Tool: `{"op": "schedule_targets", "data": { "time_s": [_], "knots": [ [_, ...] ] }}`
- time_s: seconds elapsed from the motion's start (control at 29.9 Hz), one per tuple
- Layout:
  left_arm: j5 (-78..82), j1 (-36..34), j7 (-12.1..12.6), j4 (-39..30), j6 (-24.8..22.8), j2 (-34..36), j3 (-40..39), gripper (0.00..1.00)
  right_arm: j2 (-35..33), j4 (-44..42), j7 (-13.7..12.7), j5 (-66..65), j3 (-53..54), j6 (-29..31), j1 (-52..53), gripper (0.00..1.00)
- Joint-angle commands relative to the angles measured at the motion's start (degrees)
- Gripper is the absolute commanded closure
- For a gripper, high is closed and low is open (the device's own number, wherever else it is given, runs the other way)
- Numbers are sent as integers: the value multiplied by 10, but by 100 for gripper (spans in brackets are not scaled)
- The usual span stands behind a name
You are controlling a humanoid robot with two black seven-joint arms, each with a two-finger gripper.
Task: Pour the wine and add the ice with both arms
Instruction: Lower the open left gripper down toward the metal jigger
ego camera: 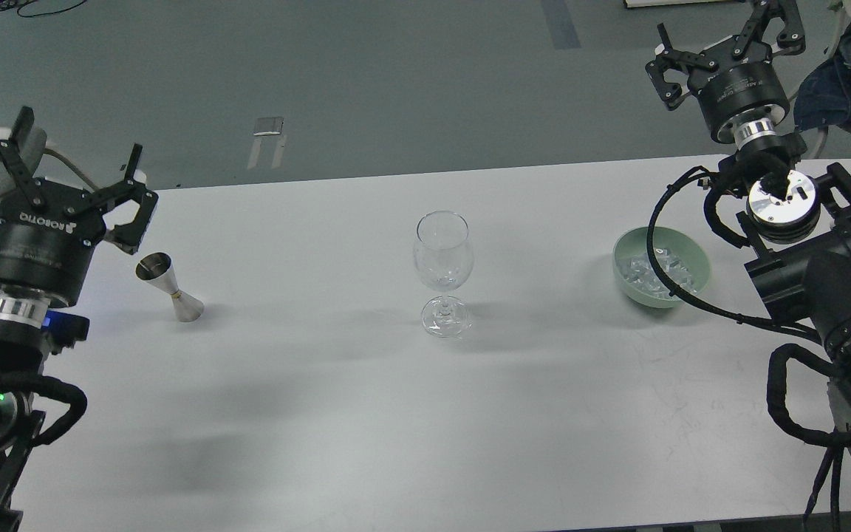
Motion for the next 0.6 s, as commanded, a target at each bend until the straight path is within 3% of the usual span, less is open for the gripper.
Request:
{"op": "schedule_targets", "data": {
  "time_s": [0.0, 0.2, 0.33, 0.47, 0.57],
  "knots": [
    [1, 48, 0, -5, 18, -22, -15, 2, -1, 1, 0, 0, 0, 0, -5, 0],
    [1, 82, -1, -4, 25, -59, -17, 13, -1, 0, 2, 0, -1, 0, -11, 0],
    [1, 86, -1, -4, 83, -91, -18, 15, 0, 1, 3, -1, -1, 0, -18, 0],
    [1, 86, 1, -4, 106, -99, -18, 16, -1, 1, 3, -1, 0, 0, -24, 0],
    [0, 86, 8, -4, 110, -105, -17, 29, -1, 2, 3, -1, 0, 0, -31, 0]
  ]
}}
